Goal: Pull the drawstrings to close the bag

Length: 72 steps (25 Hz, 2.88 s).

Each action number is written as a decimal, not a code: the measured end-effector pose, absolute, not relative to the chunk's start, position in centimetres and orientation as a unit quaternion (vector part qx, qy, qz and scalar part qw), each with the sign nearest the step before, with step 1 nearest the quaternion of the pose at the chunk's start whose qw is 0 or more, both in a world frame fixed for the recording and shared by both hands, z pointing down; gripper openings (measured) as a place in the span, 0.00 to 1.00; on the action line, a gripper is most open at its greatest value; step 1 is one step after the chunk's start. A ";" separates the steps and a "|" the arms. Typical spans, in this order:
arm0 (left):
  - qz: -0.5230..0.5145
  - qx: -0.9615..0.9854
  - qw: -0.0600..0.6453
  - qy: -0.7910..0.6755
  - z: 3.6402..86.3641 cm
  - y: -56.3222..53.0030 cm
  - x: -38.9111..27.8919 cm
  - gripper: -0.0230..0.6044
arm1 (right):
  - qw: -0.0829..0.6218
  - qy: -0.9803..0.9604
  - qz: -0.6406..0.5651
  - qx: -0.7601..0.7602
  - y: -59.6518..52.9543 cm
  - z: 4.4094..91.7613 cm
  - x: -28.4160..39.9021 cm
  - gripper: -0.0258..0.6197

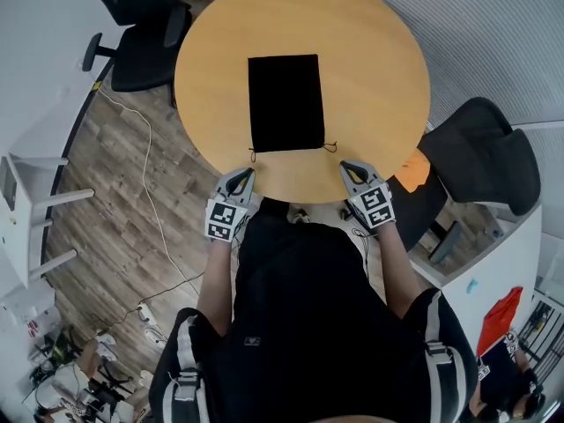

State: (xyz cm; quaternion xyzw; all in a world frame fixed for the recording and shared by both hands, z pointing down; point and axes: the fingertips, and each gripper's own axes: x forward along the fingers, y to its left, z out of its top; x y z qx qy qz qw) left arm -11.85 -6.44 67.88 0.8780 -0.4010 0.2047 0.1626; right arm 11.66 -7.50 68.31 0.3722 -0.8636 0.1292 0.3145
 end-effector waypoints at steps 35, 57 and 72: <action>0.342 0.840 0.249 -0.340 84.2 -10.9 -13.4 0.20 | 0.486 -0.819 0.120 0.281 -13.3 83.8 11.2 0.33; 0.287 0.861 0.212 -0.362 77.6 -15.3 -15.4 0.07 | 0.390 -0.814 0.174 0.394 -15.7 77.2 9.5 0.13; 0.250 0.874 0.128 -0.396 67.1 -20.6 -16.7 0.07 | 0.300 -0.832 0.111 0.453 -20.6 66.9 8.6 0.13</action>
